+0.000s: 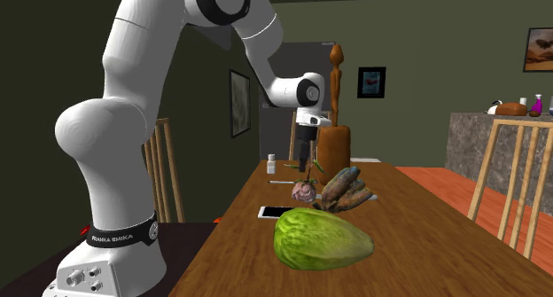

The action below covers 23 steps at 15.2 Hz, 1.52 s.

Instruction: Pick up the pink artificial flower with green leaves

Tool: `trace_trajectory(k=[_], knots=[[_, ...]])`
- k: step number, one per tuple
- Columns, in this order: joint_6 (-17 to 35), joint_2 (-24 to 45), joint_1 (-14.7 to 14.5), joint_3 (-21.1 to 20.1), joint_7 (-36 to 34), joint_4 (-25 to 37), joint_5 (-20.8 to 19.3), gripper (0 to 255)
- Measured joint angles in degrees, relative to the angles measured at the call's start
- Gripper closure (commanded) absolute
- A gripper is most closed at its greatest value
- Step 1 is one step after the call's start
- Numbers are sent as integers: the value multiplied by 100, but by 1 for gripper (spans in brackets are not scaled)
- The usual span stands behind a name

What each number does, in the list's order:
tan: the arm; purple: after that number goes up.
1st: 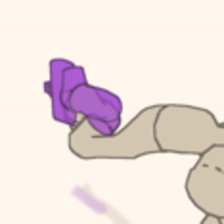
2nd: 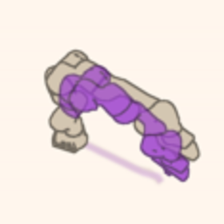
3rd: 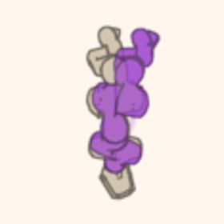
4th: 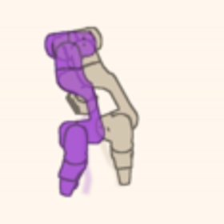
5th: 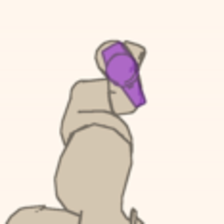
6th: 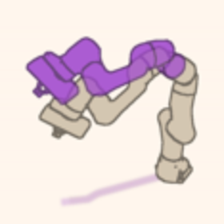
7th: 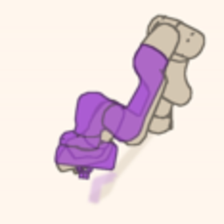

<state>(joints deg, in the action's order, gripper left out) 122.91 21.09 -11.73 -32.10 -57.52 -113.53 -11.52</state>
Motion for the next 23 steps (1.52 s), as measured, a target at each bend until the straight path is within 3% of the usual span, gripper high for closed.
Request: trace_trajectory(k=[2,3,13,23], knots=[[107,125,-35,40,-46,-2,-78,0],[129,126,-36,42,-53,-23,-82,255],[155,125,-36,43,-57,-38,-86,255],[-409,-317,77,-101,125,142,212,255]])
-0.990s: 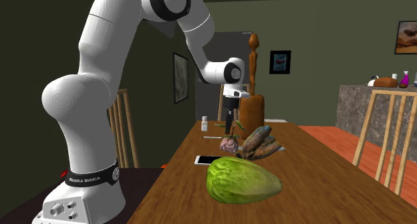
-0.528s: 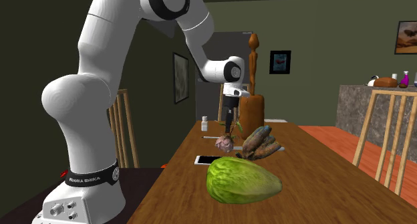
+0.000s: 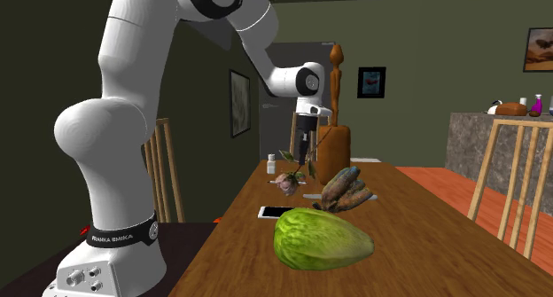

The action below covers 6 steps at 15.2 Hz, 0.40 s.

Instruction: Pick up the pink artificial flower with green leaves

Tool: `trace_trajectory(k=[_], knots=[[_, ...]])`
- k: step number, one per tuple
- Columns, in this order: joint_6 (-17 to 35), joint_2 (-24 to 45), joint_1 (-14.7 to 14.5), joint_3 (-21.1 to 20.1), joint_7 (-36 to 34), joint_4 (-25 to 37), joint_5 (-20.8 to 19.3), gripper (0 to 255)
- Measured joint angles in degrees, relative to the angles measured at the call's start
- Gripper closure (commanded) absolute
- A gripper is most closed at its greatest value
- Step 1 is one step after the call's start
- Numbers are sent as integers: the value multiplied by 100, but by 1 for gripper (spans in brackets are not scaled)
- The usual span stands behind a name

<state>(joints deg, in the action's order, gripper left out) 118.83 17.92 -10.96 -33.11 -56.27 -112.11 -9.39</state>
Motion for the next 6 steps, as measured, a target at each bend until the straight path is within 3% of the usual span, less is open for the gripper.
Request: trace_trajectory(k=[6], knots=[[-358,-229,48,-61,93,167,154,255]])
